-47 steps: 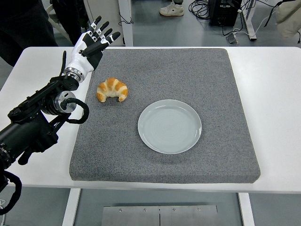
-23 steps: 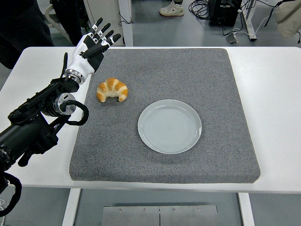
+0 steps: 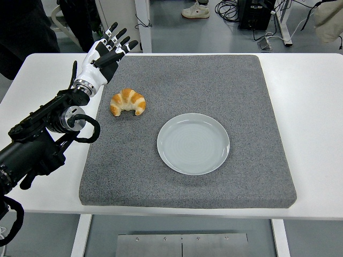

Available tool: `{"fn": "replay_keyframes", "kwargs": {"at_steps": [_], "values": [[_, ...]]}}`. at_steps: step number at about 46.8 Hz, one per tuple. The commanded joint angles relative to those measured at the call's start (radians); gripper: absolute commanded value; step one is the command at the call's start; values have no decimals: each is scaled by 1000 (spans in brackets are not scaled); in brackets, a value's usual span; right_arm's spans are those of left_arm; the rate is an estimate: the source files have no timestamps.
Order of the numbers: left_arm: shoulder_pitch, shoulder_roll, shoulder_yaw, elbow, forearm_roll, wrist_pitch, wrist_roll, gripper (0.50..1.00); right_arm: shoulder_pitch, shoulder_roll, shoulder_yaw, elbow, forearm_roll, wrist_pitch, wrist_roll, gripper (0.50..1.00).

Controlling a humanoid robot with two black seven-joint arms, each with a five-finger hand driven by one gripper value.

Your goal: Place the bread on the plate

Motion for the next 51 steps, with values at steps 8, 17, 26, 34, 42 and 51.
{"fn": "replay_keyframes", "kwargs": {"at_steps": [8,17,26,34,42,51], "values": [[0,-2,-1,3,0,0,-3,968,1,0,0,0,1,0,0,1000],[0,-9,-1,3,0,0,-3,968,1,0,0,0,-1,0,0,1000],[0,-23,-1,3,0,2,0,968,1,0,0,0,1,2,0,1000],[-8,-22,-1,-2,0,5,11,966,3,0,0,0,1,0,0,1000],[-17,-8,1,-13,2,6,55,965,3,0,0,0,1,2,0,1000],[-51,38,37,-19,5,6,100,963,3,0,0,0,-1,0,0,1000]]}}
